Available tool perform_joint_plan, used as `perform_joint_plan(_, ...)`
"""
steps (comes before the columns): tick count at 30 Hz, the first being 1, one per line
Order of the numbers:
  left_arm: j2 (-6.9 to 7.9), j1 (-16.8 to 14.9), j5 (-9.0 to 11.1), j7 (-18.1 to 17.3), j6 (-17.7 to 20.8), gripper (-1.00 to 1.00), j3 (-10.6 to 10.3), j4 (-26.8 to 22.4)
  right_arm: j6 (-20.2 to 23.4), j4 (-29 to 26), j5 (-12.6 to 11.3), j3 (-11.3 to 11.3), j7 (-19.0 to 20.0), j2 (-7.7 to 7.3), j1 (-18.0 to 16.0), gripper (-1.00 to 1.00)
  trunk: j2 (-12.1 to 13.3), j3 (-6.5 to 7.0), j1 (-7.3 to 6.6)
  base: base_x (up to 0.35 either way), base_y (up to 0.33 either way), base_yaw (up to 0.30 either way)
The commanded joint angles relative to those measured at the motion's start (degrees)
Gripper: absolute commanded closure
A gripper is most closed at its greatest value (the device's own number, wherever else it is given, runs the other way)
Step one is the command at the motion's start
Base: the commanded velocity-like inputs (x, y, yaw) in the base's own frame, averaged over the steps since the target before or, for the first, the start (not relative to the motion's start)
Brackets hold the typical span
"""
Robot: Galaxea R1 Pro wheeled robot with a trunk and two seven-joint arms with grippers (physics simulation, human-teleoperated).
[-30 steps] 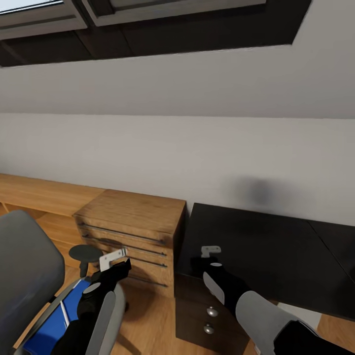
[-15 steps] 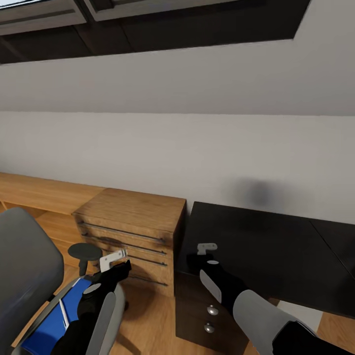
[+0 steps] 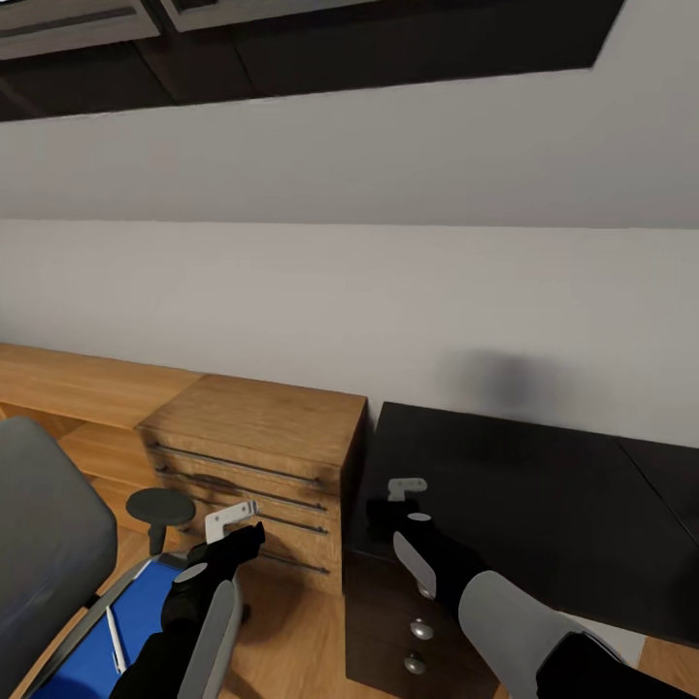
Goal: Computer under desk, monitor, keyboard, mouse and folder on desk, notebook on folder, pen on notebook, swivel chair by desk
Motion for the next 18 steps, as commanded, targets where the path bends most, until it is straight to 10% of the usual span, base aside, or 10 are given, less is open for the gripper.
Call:
perform_joint_plan(1,0.01,-0.04,0.6,0.55,0.13,-1.0,-0.1,-0.07,0.1,-0.1,-0.37,0.49,-0.41,-0.06,-0.06,1.0,-0.04,-0.06,0.01,0.035,0.0,0.0)
perform_joint_plan(18,-0.03,-0.04,0.52,0.55,0.13,-1.0,-0.15,-0.15,4.11,0.33,-0.53,0.43,-0.7,0.01,-0.06,1.0,-0.04,-0.06,0.01,0.005,0.0,0.0)
